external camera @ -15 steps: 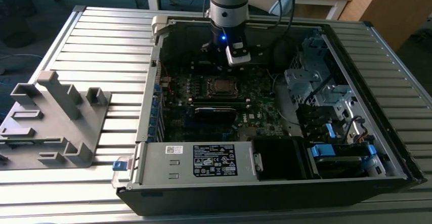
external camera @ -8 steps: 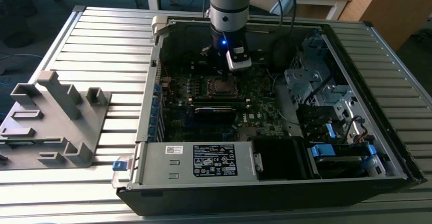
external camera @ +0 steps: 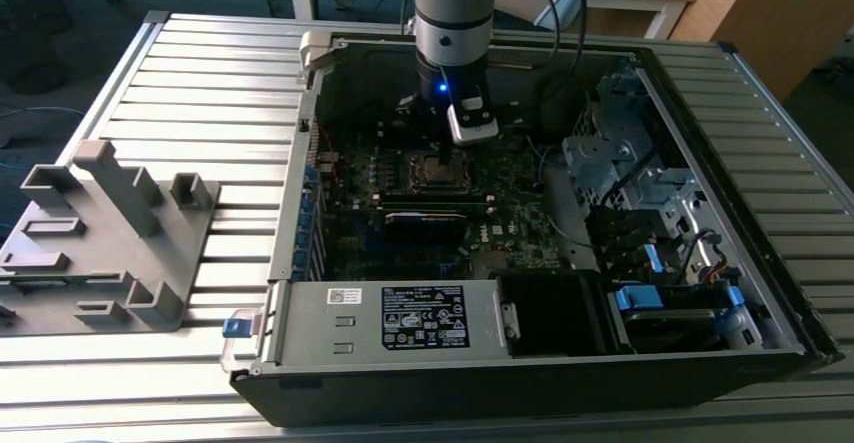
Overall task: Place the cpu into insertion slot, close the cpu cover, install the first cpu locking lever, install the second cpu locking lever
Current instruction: 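Install the first cpu locking lever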
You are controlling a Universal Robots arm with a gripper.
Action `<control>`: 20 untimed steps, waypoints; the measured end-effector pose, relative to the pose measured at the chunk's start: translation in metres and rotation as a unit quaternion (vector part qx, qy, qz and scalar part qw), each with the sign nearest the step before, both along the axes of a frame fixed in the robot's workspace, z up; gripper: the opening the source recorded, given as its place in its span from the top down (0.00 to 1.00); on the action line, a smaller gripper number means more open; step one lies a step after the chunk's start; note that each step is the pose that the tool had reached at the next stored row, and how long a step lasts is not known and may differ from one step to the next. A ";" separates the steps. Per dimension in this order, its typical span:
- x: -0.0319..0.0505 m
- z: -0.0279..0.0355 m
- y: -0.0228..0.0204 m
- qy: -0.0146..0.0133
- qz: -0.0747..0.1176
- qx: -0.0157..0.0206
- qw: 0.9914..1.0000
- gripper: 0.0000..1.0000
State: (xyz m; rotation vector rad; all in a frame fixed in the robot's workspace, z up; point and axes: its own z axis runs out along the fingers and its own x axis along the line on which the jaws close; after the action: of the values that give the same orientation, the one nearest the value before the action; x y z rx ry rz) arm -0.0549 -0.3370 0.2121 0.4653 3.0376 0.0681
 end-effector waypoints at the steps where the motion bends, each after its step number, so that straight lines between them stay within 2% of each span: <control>1: 0.0000 0.0007 0.0000 0.000 0.000 0.000 1.000 0.89; 5: 0.0000 0.0043 0.0000 0.000 0.000 0.000 1.000 0.89; 9: 0.0002 0.0043 -0.0001 0.000 0.002 0.000 1.000 0.89; 20: 0.0002 0.0016 -0.0013 0.001 0.025 -0.001 1.000 0.89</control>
State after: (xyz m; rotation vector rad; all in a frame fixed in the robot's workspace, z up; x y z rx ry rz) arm -0.0547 -0.3384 0.2138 0.3896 3.0504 0.0678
